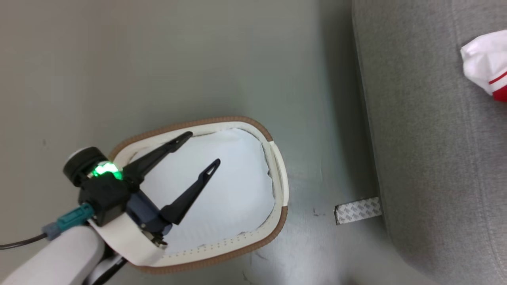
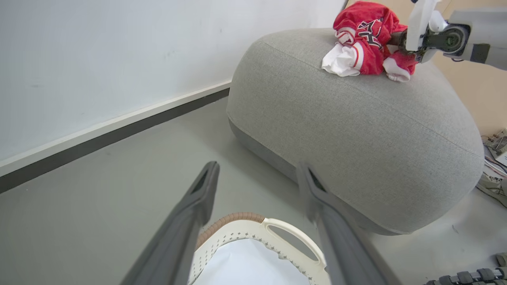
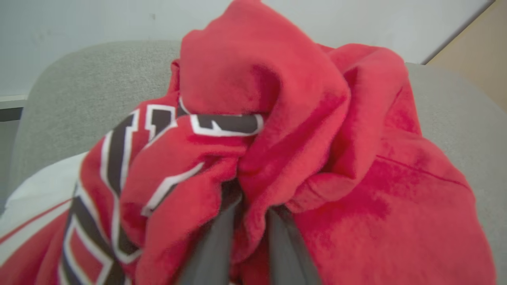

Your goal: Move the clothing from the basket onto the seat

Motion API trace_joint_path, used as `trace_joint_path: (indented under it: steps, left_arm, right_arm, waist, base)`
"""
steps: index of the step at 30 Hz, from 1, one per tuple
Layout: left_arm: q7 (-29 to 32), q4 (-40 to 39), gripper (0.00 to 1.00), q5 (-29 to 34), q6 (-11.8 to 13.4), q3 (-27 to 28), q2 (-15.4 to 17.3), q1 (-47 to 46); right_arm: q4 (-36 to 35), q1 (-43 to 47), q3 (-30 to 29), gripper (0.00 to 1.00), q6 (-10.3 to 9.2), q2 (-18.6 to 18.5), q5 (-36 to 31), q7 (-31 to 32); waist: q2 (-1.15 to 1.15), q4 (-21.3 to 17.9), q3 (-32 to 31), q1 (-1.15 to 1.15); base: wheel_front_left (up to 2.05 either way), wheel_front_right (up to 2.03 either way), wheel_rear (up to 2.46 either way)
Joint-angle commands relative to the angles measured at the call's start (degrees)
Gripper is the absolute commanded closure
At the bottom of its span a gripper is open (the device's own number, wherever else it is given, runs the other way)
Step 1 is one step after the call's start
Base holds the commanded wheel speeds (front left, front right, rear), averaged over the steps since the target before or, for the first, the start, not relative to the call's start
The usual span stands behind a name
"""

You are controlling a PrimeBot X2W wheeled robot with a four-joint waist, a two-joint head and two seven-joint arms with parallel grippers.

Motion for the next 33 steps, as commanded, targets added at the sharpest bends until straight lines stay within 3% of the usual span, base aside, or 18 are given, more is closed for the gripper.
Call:
trace_joint_path:
  steps: [1,4,10,16,20,27,33]
  left_arm:
    - [-0.2,0.6,0.0,-0.6,-0.1,-0.2,-0.7,0.4]
    - [-0.4,1.8,0.0,-0.6,-0.1,-0.7,-2.4,0.9]
    - [-0.5,5.9,0.0,-1.7,0.6,-0.4,-6.9,2.1]
    - [-0.5,10.0,0.0,-3.8,2.3,2.6,-11.0,4.6]
    - [-0.5,12.0,0.0,-5.3,2.8,5.6,-13.8,6.4]
    - [-0.4,15.5,0.0,-7.9,4.3,11.8,-16.7,10.1]
    - [-0.4,17.6,0.0,-9.7,5.5,18.0,-17.2,14.8]
  right_arm:
    - [1.3,0.0,0.5,0.0,-0.12,-1.0,-0.4,-0.1]
    - [3.0,0.5,3.4,0.0,-0.12,-2.8,0.8,0.6]
    - [3.4,4.6,12.2,0.0,-0.13,-10.7,4.4,1.7]
    - [-1.9,8.0,19.0,0.0,-0.12,-18.3,10.5,3.9]
    - [-6.7,9.5,22.2,0.0,-0.12,-20.5,15.2,3.0]
    - [-15.7,12.9,26.3,0.0,-0.12,-18.1,18.0,0.8]
    - [-23.3,21.7,25.3,0.0,-0.12,-10.8,17.8,-3.7]
  waist:
    - [0.0,0.0,-2.1,-0.01]
    - [0.0,0.0,-5.4,-0.01]
    - [0.0,1.1,-15.2,-0.01]
    - [0.0,2.4,-25.2,-0.01]
    - [0.0,4.0,-30.5,-0.01]
    - [0.0,7.5,-36.7,-0.01]
    - [0.0,9.5,-40.1,-0.01]
  base:
    - [0.0,0.0,0.0]
    - [0.0,0.0,0.0]
    - [0.0,0.0,0.0]
    - [0.0,0.0,0.0]
    - [0.0,0.0,0.0]
    - [0.0,0.0,0.0]
    - [0.0,0.0,0.0]
